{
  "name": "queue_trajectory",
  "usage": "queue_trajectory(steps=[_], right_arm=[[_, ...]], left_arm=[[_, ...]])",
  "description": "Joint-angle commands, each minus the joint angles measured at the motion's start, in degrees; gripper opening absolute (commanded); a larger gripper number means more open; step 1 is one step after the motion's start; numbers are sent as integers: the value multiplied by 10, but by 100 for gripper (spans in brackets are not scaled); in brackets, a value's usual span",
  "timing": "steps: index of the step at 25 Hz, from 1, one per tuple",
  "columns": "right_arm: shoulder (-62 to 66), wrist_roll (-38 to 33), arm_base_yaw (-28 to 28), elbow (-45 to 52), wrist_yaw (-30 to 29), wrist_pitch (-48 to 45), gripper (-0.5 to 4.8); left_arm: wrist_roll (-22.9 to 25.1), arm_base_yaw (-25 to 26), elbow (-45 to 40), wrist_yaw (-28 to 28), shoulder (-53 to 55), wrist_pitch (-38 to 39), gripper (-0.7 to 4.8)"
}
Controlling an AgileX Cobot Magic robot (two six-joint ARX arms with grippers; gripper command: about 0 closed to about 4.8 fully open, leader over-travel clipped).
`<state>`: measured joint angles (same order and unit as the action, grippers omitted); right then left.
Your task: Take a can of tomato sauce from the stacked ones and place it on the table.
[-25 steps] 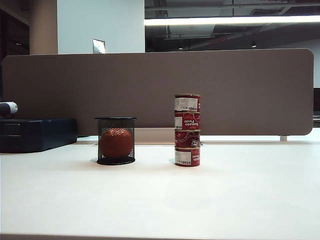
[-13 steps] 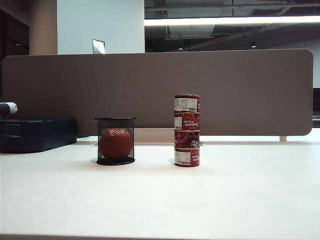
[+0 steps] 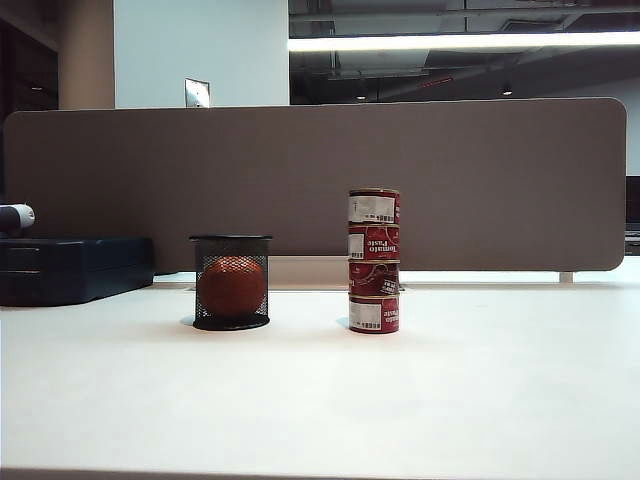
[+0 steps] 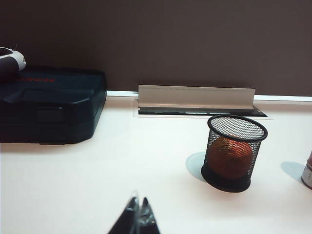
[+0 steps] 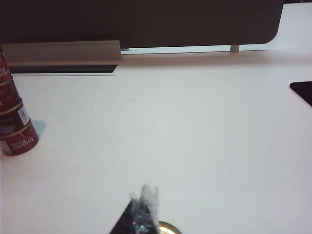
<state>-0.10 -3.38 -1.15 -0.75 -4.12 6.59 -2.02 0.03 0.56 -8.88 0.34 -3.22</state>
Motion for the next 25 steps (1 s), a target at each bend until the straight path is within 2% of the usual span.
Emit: queue_trajectory(steps=[1,4,25], right_arm=[[0,14,-1,3,-5,-17,-6],[0,35,-1,4,-7,-20,-6],[0,34,0,4,-5,-17,-5]], left_arm=[[1,1,1,1,0,-4,-6],[0,1,1,0,0,6,-5],[0,1,1,-3,0,14,-5]])
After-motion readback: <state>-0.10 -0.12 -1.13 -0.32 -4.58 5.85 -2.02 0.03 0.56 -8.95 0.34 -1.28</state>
